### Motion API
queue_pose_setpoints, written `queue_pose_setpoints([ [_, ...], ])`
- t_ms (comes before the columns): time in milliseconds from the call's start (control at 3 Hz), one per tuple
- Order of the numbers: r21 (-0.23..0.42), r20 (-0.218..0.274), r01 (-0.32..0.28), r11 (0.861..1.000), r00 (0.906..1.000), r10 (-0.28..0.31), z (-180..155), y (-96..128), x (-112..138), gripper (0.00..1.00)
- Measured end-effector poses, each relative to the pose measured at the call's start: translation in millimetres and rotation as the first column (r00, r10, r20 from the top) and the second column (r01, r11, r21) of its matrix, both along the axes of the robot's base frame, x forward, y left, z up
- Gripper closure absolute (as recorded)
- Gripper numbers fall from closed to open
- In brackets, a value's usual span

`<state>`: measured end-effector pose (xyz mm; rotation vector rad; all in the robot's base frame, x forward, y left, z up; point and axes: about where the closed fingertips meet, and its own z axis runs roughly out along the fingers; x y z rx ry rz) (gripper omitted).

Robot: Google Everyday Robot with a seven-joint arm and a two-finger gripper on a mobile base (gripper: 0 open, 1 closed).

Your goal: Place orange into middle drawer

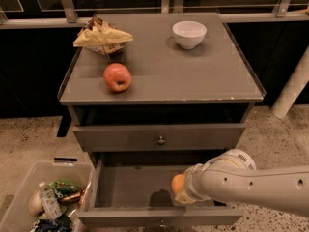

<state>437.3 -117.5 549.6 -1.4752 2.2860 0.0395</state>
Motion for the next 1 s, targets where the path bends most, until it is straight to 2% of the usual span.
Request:
queue_pose_setpoints([
  [333,-0.027,-0.026,0.047,0.999,0.9985,-0.048,-13,-22,2,1.00],
  [667,-0.107,-0.066,0.110,0.988,0.9909,-0.117,-38,-62,1,1.00],
  [1000,-0.200,-0.080,0.169,0.965,0.9789,-0.188,-61,-102,10,1.00],
])
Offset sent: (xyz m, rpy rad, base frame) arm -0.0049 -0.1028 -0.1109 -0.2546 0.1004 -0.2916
